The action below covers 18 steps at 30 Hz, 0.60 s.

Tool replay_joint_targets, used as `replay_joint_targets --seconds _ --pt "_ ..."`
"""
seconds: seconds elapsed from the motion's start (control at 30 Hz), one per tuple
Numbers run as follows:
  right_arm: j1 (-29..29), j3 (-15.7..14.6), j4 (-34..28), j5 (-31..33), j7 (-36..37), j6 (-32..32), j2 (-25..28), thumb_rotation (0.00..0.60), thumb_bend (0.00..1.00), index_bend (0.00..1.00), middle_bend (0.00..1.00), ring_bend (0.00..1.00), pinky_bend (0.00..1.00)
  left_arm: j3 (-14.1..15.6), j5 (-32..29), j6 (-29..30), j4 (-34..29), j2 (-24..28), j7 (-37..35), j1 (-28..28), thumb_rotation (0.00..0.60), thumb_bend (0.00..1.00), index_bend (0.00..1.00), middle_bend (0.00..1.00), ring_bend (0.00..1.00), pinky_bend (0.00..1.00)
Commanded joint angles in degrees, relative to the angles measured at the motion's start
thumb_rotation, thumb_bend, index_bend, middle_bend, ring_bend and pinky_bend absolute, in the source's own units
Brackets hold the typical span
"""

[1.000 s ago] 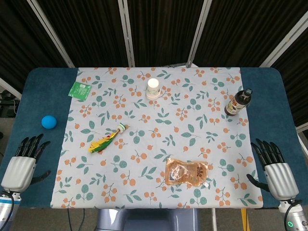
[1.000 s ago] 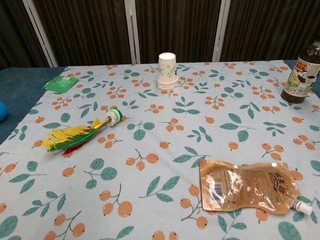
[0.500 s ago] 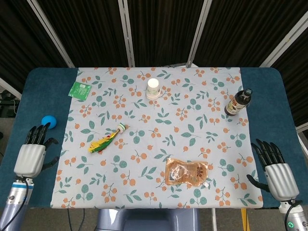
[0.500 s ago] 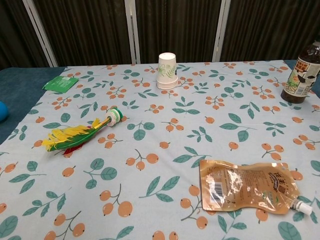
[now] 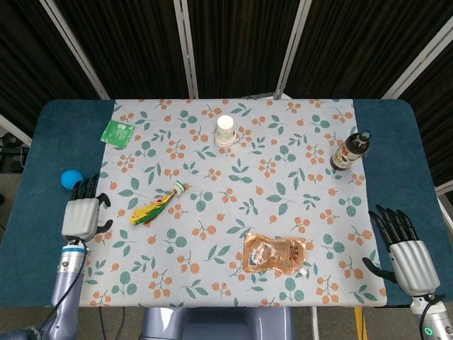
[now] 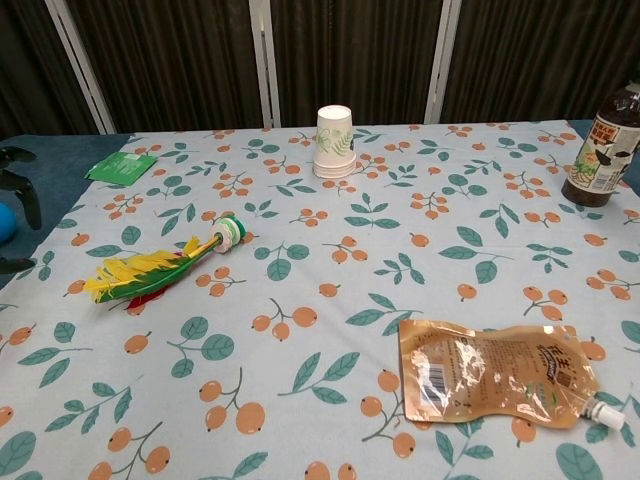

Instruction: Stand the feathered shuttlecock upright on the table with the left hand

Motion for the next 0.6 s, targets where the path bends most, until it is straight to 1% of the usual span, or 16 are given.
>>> replay_joint_targets --seconds 0.03,0.43,0.6 --pt "0.02 -0.03 0.03 0.01 0.15 -0.06 0.02 0.6 0.1 0.06 0.0 0.0 0.0 -1.32 -3.81 0.36 0.03 -2.4 3.05 -1.8 0.6 0.24 0.48 0.0 0.0 0.0" --pt "0.08 -0.19 -0.16 -0.22 0.36 -0.18 0.11 0.6 0.1 0.06 0.0 0.0 0.0 -1.6 -10.64 2.17 0.44 -6.73 7.93 -4.53 0.6 0.24 0.54 0.0 0.0 0.0" --pt "0.09 -0.22 -0.11 -0.3 0.46 -0.14 0.11 0.6 0.1 0.06 0.0 0.0 0.0 -1.25 -12.71 2.74 1.93 -8.29 9.19 -5.5 0.6 0.24 0.55 0.0 0.0 0.0"
